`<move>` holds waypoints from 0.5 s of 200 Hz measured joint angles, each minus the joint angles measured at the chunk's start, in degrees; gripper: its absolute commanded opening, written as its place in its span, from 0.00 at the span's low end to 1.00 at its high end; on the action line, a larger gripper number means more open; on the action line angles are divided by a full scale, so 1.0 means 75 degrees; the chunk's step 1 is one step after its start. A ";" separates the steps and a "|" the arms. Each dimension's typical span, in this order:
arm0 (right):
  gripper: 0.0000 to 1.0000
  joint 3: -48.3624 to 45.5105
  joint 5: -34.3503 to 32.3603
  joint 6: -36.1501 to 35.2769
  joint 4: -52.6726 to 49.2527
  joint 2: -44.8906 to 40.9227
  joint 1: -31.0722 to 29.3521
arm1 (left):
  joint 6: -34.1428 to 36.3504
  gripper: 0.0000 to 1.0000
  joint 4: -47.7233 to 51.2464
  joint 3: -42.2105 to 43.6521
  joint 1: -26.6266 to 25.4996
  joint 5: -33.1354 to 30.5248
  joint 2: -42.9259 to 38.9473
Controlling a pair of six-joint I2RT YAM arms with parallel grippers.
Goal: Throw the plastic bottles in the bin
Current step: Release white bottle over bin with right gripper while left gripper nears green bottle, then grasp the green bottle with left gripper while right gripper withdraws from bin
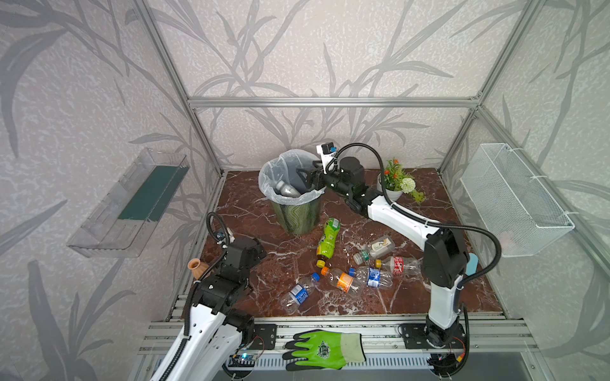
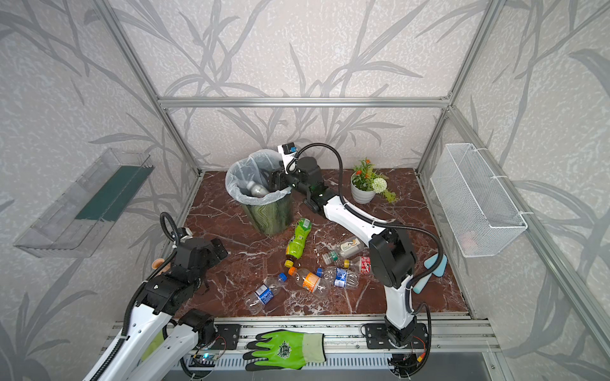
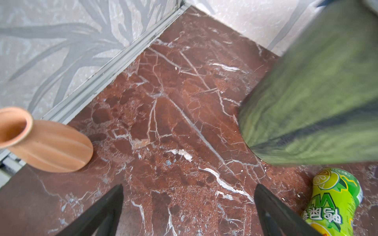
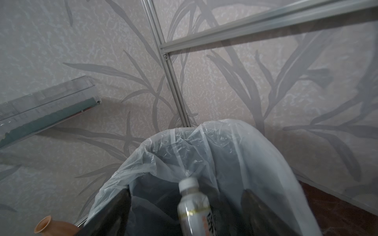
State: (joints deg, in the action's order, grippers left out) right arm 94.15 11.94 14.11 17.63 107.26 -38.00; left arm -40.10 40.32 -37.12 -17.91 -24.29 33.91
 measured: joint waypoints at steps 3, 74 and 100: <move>0.91 -0.0073 0.0000 -0.0064 -0.0020 -0.0181 0.0006 | 0.0041 0.98 -0.0003 -0.0032 0.0000 0.0020 -0.0015; 0.94 -0.2996 -0.1338 -0.0970 0.0664 -0.5619 0.0565 | 0.0545 0.91 -0.0221 -0.0734 -0.0507 0.0256 -0.0163; 0.94 -0.4800 -0.1810 -0.0595 0.0242 -0.6408 0.1221 | 0.0539 0.91 -0.0256 -0.0740 -0.1431 0.0032 -0.0020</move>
State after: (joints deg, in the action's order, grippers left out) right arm 58.15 -1.63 9.65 19.44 59.20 -28.84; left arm -36.05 38.39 -42.68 -28.64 -24.05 33.76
